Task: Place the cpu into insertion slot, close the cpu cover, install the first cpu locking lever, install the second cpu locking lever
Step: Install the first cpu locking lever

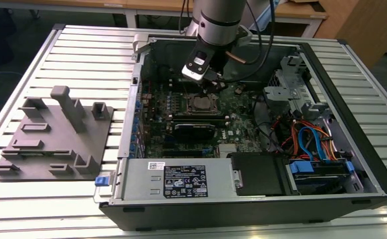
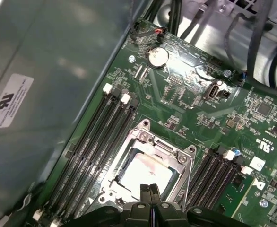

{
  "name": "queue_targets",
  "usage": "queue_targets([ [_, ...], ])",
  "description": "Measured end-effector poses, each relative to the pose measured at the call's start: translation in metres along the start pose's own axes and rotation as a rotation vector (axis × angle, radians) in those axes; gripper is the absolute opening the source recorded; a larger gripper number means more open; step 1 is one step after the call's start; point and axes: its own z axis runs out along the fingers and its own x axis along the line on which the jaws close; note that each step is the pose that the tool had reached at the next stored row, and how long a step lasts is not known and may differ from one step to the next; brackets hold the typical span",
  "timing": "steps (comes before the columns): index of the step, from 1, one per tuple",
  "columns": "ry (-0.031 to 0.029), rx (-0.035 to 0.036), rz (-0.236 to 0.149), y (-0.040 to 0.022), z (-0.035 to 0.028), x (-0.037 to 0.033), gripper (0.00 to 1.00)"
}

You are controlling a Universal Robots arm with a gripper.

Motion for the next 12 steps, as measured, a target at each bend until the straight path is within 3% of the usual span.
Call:
queue_targets([
  [8,-0.0001,0.0004,-0.008,0.0000,0.0000,0.0000,0.11],
  [12,-0.0007,0.0026,-0.055,0.0000,0.0000,0.0000,0.11],
])
